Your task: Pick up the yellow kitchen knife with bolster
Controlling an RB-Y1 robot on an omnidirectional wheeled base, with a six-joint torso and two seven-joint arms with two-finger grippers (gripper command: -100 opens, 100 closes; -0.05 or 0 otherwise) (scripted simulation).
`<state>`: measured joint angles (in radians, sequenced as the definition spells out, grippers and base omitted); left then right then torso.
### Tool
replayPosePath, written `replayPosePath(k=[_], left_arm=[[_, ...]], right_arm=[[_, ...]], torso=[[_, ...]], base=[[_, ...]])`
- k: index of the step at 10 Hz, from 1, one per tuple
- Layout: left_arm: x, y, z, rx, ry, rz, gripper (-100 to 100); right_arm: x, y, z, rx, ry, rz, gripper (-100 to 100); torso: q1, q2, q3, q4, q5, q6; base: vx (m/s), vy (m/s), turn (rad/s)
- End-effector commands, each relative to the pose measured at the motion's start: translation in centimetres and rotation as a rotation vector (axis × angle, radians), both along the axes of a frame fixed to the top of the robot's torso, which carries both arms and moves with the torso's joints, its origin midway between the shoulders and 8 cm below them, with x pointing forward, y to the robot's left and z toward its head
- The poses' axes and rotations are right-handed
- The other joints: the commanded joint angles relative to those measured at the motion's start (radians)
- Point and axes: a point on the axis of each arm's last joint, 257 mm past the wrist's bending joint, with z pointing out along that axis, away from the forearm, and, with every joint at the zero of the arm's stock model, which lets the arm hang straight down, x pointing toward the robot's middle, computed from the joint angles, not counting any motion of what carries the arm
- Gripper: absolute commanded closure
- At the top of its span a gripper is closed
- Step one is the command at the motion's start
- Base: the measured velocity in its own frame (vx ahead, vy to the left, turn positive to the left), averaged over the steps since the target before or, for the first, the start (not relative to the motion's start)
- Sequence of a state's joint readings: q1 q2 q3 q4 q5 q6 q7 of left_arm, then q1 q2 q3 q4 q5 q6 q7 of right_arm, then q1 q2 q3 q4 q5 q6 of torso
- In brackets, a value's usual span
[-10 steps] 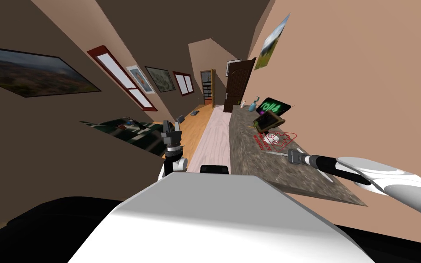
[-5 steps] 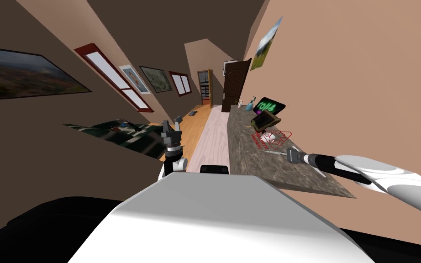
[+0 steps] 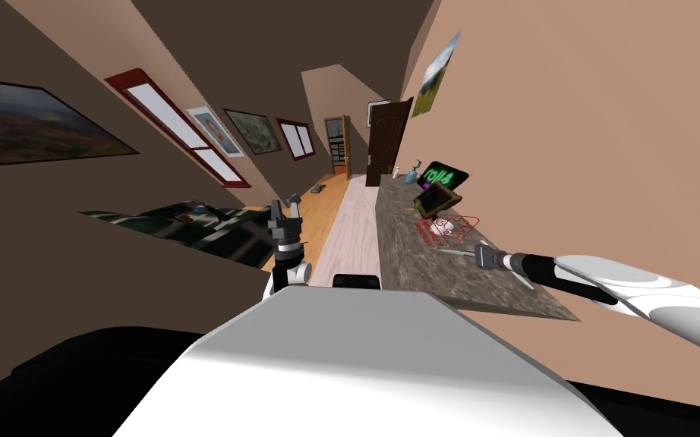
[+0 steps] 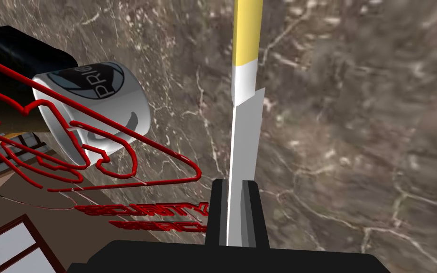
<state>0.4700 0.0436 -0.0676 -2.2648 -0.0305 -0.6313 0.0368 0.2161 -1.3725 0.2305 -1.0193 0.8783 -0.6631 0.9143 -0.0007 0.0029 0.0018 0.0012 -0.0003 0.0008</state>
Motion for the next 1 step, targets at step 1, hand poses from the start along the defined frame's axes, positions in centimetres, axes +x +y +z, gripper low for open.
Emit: replayPosePath(k=[1], left_arm=[[0.0,0.0,0.0,0.0,0.0,0.0,0]], right_arm=[[0.0,0.0,0.0,0.0,0.0,0.0,0]], torso=[[0.0,0.0,0.0,0.0,0.0,0.0]], base=[[0.0,0.0,0.0]])
